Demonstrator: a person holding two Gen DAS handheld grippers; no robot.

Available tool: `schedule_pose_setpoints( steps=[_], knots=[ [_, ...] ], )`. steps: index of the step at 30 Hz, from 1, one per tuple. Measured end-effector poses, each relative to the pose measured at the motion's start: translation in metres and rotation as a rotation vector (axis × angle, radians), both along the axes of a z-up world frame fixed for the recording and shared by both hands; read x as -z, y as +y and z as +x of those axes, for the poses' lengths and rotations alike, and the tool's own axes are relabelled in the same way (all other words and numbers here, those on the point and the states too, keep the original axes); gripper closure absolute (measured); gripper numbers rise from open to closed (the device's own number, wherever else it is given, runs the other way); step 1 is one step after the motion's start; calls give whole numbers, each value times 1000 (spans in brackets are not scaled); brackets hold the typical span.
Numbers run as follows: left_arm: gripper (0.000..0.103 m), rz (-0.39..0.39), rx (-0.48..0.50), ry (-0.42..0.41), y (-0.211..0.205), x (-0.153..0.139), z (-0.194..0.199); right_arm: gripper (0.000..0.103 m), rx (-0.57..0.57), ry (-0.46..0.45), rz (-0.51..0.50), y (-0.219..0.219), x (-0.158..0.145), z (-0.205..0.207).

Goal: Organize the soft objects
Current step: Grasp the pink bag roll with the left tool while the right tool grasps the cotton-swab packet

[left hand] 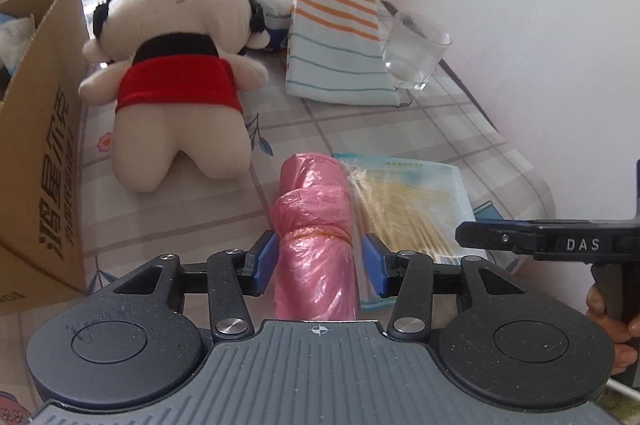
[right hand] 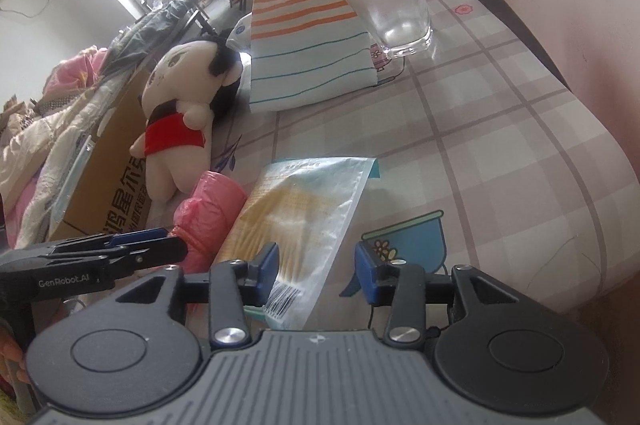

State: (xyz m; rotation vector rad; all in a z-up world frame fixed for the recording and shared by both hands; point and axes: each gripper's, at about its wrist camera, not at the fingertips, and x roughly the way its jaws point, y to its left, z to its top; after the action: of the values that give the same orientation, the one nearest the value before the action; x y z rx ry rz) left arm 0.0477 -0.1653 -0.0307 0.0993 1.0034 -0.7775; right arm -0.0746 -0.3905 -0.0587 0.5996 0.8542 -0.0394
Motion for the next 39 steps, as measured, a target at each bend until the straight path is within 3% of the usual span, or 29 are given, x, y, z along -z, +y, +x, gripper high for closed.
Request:
schedule_pose_setpoints(
  steps=[9,15,20,26,39],
  knots=[
    [60,8,7,57,-4,17,6,59,-54,13,-80,21,2,19],
    [61,-3,0,82,-3,23,9,68,-40,-4,-24,19,7,25],
    [62,-9,-6,77,-1,23,8,84,-25,-25,-1,22,11,23],
    [63,-21,-31,92,4,18,7,96,-26,-62,-6,28,4,17],
    [64,-41,-41,23,22,1,-12,100,-20,-113,-74,39,-23,-1]
  ],
)
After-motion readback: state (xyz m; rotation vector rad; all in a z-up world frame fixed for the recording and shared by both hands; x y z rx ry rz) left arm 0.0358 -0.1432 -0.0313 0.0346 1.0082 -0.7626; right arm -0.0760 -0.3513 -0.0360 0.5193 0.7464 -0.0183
